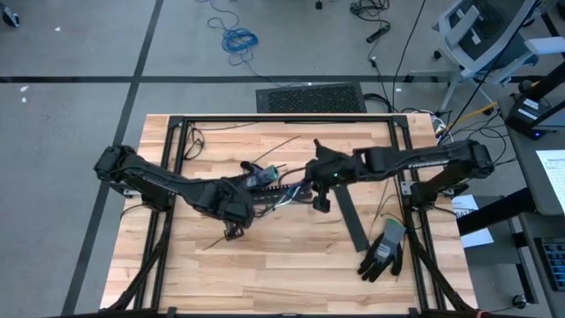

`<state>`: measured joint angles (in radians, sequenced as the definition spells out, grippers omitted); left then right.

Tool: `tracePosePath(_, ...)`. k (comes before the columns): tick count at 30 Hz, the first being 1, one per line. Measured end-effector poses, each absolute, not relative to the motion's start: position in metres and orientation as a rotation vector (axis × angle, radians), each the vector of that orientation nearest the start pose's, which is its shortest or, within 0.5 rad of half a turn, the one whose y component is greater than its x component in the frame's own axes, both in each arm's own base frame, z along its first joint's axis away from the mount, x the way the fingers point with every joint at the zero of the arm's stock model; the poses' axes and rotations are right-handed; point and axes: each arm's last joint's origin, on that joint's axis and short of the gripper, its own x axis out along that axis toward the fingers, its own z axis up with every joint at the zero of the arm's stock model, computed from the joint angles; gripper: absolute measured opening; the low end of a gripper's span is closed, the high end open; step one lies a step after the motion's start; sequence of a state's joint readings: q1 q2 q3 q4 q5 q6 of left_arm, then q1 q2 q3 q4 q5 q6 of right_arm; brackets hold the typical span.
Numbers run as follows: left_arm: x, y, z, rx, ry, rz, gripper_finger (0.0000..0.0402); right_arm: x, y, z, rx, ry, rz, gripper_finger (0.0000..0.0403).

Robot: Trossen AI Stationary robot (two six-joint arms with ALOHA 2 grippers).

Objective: Ziptie cables
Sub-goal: Put the cable wires into the black cable duct

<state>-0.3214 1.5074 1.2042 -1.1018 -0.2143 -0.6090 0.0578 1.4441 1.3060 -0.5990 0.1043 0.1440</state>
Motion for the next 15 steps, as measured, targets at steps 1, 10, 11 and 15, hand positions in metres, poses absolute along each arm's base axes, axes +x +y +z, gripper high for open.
tracePosePath(1,0.262,-0.082,0.257,-0.155,1.264,0.329,0.0003,0.309,0.015,0.335,0.076,0.71,-0.093,0.0)
tracePosePath(10,0.288,-0.083,0.259,-0.188,0.95,0.403,0.0018,0.305,0.019,0.399,0.073,0.566,-0.066,0.0)
tracePosePath(11,0.291,-0.084,0.261,-0.195,0.909,0.405,0.0024,0.303,0.02,0.404,0.073,0.559,-0.064,0.0)
tracePosePath(15,0.3,-0.087,0.267,-0.221,0.802,0.381,0.0049,0.295,0.021,0.418,0.062,0.574,-0.086,0.0)
